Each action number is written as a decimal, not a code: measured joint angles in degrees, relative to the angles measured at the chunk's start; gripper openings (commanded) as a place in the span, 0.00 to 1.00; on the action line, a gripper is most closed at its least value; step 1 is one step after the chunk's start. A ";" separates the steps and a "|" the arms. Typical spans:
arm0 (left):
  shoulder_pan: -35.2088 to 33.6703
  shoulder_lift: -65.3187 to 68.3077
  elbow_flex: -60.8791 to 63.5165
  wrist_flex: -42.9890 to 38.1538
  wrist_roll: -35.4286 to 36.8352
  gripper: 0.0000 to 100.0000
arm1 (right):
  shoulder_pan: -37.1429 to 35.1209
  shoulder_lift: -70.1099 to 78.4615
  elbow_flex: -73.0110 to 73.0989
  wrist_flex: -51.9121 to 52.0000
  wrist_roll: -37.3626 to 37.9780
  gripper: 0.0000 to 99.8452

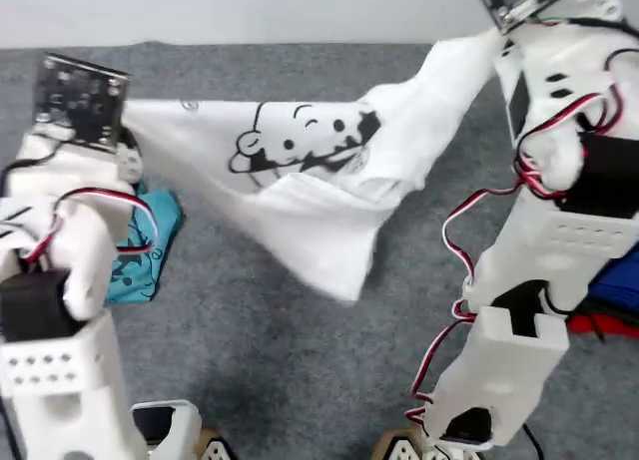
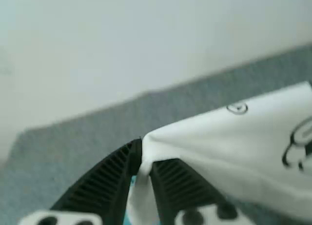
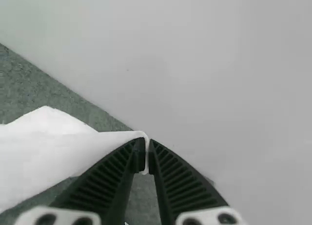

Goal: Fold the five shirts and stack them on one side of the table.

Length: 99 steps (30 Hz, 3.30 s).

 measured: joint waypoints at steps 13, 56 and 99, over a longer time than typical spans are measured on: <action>-5.36 -0.09 5.27 5.89 0.00 0.01 | -5.98 0.62 2.46 -1.49 0.00 0.01; -22.59 -0.09 47.56 -13.71 0.35 0.00 | -45.89 -34.11 98.73 3.43 -17.41 0.19; -22.59 -0.09 48.97 -13.71 0.35 0.00 | -68.48 -6.59 116.66 -23.12 -23.03 0.16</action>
